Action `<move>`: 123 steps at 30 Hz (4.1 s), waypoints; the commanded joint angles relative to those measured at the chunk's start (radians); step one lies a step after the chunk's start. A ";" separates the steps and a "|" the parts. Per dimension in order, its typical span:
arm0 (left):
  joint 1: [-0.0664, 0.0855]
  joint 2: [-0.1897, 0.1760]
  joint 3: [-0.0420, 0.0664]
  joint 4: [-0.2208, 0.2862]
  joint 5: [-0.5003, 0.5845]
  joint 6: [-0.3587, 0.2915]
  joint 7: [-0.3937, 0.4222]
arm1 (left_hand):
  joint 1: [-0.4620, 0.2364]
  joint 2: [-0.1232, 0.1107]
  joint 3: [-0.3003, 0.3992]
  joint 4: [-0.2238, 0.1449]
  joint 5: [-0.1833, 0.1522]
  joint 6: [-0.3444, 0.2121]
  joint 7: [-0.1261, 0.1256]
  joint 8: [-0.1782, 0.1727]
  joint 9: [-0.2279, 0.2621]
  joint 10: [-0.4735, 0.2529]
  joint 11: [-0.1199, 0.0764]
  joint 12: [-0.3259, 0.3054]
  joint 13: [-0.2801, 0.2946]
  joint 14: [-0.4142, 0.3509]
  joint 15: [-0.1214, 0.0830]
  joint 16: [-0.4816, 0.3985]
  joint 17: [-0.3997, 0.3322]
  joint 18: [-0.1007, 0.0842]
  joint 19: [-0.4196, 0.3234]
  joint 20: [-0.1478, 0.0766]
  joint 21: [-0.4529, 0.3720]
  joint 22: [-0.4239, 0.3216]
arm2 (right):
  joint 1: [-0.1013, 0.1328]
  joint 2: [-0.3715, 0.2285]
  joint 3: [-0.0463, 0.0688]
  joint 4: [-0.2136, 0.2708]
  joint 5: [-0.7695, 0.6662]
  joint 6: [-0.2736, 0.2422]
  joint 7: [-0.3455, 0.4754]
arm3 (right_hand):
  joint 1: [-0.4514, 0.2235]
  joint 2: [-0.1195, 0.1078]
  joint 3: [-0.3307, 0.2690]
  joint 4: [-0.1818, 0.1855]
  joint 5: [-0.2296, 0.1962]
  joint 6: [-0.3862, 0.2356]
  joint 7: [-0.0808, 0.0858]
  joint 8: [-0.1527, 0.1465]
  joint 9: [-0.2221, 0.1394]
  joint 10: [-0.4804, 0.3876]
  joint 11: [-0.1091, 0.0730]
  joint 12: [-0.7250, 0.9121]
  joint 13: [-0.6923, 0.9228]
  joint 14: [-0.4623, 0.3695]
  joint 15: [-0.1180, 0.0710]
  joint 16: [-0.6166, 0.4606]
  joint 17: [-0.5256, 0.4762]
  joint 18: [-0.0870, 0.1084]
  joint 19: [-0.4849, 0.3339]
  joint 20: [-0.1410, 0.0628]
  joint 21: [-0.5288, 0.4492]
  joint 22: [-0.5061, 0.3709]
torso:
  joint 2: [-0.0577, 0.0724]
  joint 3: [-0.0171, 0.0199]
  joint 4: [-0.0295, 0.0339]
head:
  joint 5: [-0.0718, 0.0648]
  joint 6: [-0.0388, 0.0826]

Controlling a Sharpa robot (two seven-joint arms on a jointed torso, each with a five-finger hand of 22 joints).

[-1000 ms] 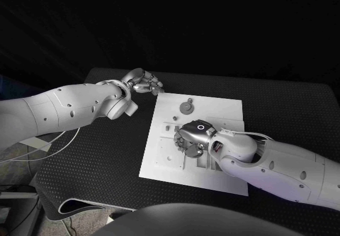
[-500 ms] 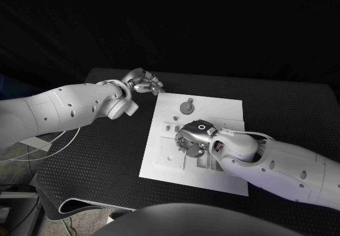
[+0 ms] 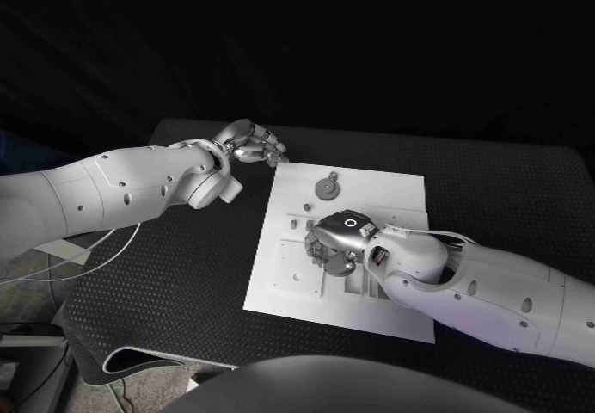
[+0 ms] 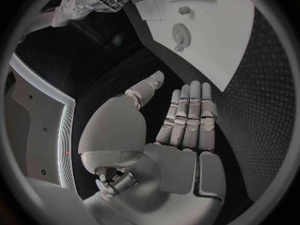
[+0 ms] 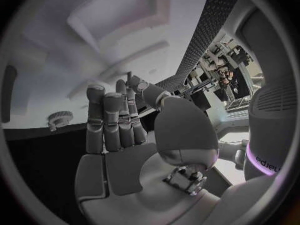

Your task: Assemble the parts on the task board

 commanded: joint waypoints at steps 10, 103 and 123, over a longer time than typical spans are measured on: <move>0.004 -0.003 0.001 0.004 0.000 0.008 0.008 | 0.005 -0.009 -0.005 0.000 0.000 -0.007 -0.002 0.000 0.000 -0.009 0.001 -0.004 -0.002 0.002 0.006 -0.006 0.003 -0.004 -0.003 0.005 -0.001 -0.003 | -0.007 -0.001 -0.010 0.015 0.012 0.068 0.012 | -0.003 0.008 0.000 -0.005 0.005 0.000 0.006 0.000 0.002 -0.001 0.003 -0.007 -0.002 -0.005 -0.002 -0.006 0.002 0.070 -0.005 -0.008 0.003 0.020 | 0.000 -0.0009 0.0000 | 0.002 0.000; 0.005 -0.011 0.000 -0.022 -0.001 0.019 0.013 | 0.008 -0.010 -0.004 0.001 -0.001 -0.012 0.000 0.002 0.000 -0.014 0.003 -0.004 -0.003 -0.002 0.010 -0.021 0.018 -0.004 -0.009 0.009 -0.001 -0.021 | 0.103 -0.242 0.002 0.066 0.045 0.090 -0.030 | -0.039 -0.146 -0.086 0.089 0.004 -0.192 0.035 -0.039 -0.028 -0.215 0.073 0.003 -0.043 -0.054 0.067 0.033 0.023 0.070 -0.046 0.009 0.009 0.021 | -0.002 0.0021 -0.0034 | -0.053 0.000; 0.005 -0.012 0.000 -0.022 -0.001 0.028 0.008 | 0.007 -0.008 -0.005 0.002 -0.001 -0.012 -0.001 0.003 0.001 -0.014 0.003 -0.003 -0.003 -0.001 0.010 -0.023 0.021 -0.004 -0.009 0.009 -0.001 -0.023 | 0.102 -0.235 0.002 0.066 0.026 0.059 -0.038 | -0.025 -0.053 -0.094 0.029 0.004 -0.152 0.045 -0.016 -0.026 -0.157 0.055 0.012 -0.030 -0.029 0.049 0.030 0.015 0.070 -0.033 0.001 0.017 0.020 | -0.002 0.0025 -0.0044 | -0.053 0.000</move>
